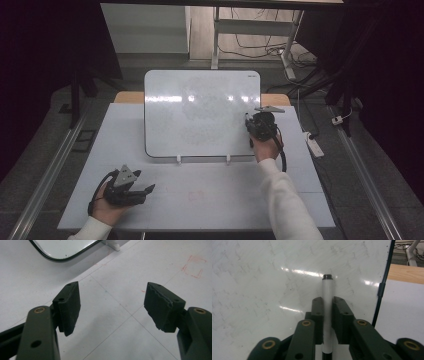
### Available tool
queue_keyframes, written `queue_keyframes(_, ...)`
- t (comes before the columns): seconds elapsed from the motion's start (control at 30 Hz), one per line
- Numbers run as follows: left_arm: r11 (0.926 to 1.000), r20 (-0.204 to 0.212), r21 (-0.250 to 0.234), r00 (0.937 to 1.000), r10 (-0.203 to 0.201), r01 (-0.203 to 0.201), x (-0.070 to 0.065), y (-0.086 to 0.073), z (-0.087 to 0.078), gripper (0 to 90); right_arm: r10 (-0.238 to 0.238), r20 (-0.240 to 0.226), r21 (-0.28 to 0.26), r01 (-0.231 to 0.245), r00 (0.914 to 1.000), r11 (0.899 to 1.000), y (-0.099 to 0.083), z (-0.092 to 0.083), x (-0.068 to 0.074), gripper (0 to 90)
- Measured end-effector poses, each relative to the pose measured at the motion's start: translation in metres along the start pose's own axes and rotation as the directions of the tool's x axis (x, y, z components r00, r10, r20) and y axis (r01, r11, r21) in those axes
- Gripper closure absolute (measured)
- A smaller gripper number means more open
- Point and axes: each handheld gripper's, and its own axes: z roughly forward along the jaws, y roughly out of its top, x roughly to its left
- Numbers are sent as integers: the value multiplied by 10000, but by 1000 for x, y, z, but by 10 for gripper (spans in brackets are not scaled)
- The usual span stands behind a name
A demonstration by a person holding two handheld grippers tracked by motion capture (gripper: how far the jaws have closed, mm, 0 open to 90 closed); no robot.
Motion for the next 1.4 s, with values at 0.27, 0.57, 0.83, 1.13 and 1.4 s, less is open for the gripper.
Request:
queue_keyframes(0.27,10000,8,-11,10000,-30,30,2,0,0,308,-286,12,-373,286,9996,9989,-2,-12,-5,586)
queue_keyframes(0.57,9991,197,-205,9992,-355,359,7,0,0,304,-1657,-1642,-1235,1464,9724,9815,-29,-48,-19,469)
queue_keyframes(0.83,9978,363,-439,9982,-485,500,11,5,6,296,-2629,-2747,-2131,2081,9249,9546,-78,-86,-32,425)
queue_keyframes(1.13,9971,572,-655,9977,-350,387,10,7,6,291,-3012,-3019,-2026,2478,9045,9474,-129,-105,-53,394)
queue_keyframes(1.4,9962,587,-813,9979,-281,328,10,8,6,294,-2869,-2860,-1842,2414,9143,9528,-145,-103,-68,387)
